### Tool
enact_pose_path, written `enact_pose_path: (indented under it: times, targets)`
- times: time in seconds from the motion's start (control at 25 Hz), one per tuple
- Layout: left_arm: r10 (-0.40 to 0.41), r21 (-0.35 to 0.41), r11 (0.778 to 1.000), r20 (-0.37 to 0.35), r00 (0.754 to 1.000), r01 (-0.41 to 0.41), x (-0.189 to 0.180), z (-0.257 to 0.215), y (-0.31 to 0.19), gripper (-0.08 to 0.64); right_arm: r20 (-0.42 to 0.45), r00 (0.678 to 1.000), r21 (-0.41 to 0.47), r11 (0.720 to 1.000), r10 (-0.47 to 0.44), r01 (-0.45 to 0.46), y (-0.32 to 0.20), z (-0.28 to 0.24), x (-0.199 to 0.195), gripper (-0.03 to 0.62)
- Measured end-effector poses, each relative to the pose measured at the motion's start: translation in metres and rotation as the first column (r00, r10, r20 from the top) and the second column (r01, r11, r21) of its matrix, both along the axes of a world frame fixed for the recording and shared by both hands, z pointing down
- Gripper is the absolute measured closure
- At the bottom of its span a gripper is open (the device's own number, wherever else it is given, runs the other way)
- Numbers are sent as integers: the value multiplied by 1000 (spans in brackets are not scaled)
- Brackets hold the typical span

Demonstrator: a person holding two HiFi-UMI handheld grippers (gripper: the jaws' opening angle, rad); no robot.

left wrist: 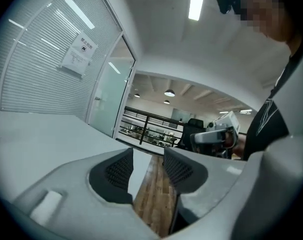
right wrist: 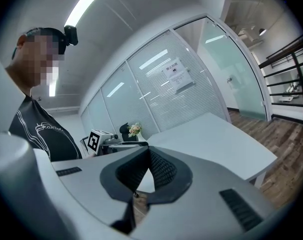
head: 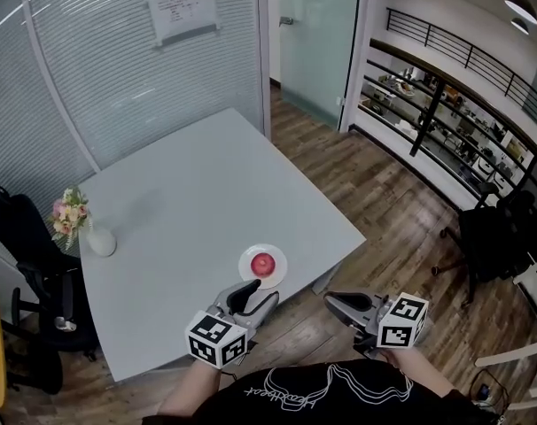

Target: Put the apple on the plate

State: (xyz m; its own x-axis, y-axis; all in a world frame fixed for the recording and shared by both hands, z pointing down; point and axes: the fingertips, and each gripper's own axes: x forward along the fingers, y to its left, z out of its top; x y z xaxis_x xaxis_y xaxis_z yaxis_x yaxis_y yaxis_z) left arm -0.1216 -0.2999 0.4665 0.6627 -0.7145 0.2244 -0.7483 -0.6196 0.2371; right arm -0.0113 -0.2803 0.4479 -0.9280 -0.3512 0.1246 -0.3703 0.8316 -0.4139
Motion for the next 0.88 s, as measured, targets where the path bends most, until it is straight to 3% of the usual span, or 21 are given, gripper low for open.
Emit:
enact_pose_path:
  times: [0.12, 0.32, 0.88]
  targets:
    - [63, 16, 998, -36, 997, -62, 14, -18, 19, 458, -8, 1000, 9, 1000, -16, 16, 6, 0, -4, 584]
    - [125, 12, 992, -43, 991, -124, 23, -31, 38, 529, -21, 998, 50, 997, -53, 54, 15, -5, -12, 584]
    - [104, 32, 994, -75, 992, -102, 28, -34, 45, 545, -63, 997, 46, 998, -49, 52, 21, 0, -15, 584]
